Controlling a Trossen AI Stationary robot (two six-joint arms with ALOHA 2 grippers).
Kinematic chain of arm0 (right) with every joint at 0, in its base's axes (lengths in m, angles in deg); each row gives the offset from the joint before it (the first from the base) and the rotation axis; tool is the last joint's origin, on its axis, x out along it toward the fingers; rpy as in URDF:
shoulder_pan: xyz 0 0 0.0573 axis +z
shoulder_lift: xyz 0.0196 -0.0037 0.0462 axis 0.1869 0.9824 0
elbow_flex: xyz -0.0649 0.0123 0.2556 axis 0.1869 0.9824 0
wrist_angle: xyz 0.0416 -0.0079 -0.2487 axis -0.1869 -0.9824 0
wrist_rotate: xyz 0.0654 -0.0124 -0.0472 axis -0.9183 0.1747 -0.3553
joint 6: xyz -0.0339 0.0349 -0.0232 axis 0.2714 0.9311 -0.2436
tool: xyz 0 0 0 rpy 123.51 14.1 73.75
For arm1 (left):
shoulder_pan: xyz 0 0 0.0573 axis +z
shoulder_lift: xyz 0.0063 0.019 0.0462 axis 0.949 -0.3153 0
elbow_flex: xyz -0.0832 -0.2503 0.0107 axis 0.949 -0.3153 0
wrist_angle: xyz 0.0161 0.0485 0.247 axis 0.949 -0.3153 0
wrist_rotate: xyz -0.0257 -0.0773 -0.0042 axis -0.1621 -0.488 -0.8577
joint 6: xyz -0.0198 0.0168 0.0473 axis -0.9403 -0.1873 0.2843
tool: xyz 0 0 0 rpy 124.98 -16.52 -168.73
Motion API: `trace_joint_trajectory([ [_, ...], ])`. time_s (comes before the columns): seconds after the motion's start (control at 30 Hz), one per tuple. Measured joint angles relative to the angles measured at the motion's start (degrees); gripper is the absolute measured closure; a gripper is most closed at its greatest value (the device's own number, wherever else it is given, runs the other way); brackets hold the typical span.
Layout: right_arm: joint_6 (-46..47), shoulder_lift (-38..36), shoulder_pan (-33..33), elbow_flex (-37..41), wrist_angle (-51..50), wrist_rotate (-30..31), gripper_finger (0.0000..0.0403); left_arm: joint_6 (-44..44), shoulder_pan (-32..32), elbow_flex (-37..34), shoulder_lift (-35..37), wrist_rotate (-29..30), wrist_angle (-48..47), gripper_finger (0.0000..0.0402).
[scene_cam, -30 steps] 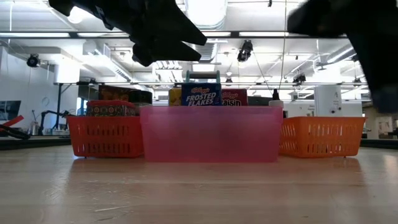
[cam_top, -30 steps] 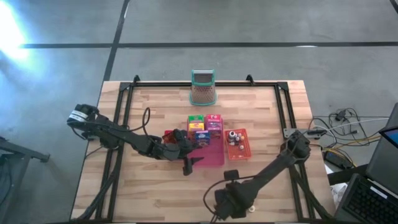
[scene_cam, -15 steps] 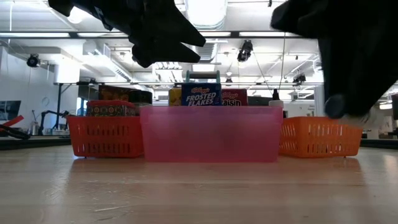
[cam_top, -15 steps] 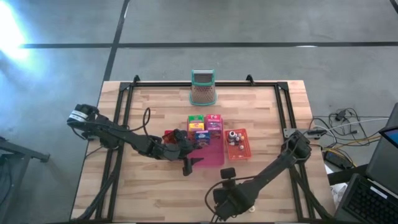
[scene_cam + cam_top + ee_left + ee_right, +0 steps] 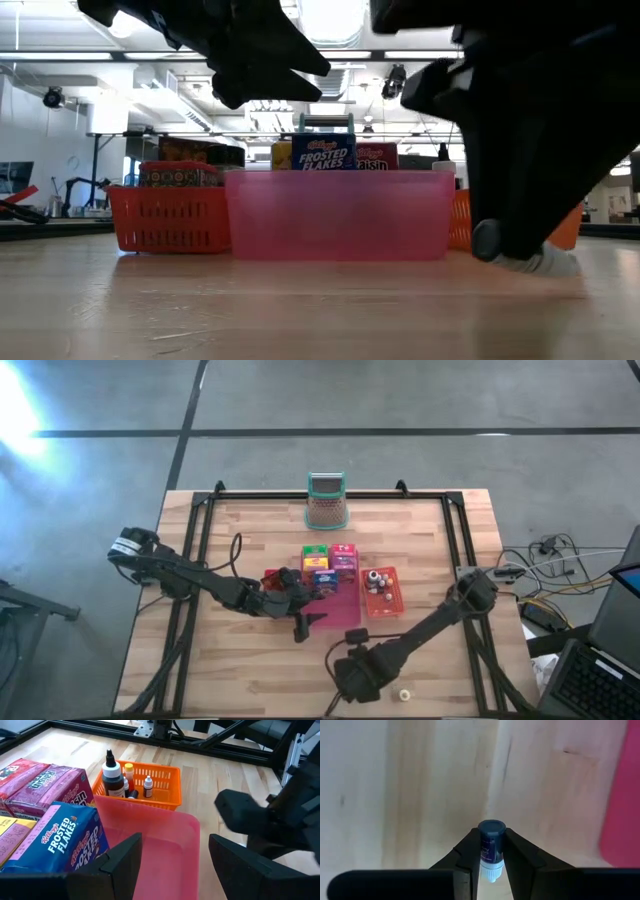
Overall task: Pick & Place Kitchen Items
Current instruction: Put the small purple food coloring bottle into the orange bin
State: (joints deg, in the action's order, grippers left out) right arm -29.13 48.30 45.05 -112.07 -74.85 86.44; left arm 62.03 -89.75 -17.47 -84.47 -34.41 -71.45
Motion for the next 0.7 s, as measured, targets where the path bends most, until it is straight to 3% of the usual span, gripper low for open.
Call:
trace_joint_trajectory([
  [0.3,-0.74,-0.09,-1.81,2.08,2.79,-2.17,0.0341,0.0,0.0,0.0,0.0,0.02,-0.02,0.0165],
  [0.7,-1.03,0.02,-1.94,2.15,6.02,-2.99,0.0278,0.0,0.0,0.0,0.0,0.0,-0.04,0.0165],
])
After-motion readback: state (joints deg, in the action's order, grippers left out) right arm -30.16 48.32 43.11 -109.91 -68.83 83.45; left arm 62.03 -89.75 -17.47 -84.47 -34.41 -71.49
